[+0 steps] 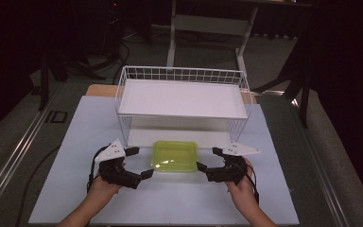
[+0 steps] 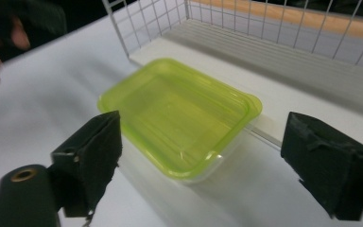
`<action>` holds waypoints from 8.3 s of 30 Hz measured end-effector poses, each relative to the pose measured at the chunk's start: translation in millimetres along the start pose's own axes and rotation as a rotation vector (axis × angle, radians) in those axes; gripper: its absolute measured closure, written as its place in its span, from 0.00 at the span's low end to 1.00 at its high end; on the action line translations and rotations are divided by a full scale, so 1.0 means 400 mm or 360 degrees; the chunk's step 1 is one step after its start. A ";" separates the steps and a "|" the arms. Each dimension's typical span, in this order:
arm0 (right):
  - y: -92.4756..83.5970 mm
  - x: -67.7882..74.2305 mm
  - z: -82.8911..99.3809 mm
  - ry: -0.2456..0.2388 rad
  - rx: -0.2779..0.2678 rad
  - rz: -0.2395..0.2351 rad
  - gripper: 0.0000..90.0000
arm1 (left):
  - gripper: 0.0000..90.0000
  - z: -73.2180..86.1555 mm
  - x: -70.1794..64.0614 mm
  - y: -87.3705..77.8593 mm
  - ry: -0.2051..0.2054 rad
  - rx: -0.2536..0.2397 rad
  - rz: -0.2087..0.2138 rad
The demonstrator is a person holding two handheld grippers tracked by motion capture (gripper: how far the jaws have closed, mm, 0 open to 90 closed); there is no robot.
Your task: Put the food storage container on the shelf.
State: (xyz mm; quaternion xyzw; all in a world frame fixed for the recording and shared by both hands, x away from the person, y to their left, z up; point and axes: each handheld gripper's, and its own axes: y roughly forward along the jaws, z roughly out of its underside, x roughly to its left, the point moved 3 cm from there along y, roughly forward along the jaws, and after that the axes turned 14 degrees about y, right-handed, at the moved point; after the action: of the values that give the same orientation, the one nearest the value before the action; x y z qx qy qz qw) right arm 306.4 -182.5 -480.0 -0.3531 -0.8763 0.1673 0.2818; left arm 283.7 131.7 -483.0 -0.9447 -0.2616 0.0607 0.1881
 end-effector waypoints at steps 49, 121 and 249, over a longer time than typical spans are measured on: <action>0.123 -0.046 0.048 0.0600 0.0334 0.0105 0.84 | 0.83 0.096 0.057 0.123 -0.0667 0.0369 -0.0031; 0.195 -0.140 -0.070 0.0690 0.0062 0.0349 0.78 | 0.65 0.030 0.184 0.242 -0.0624 0.0176 -0.0267; 0.373 -0.033 -0.064 0.0377 0.0103 0.0373 1.00 | 0.03 0.112 -0.016 0.021 0.0017 0.0051 -0.0178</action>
State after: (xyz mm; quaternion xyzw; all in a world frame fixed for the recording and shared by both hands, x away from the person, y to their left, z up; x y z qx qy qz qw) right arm 408.2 -85.8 -538.5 -0.4608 -0.7840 0.1844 0.3729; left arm 272.6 136.2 -527.3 -0.9258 -0.3118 0.0493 0.2078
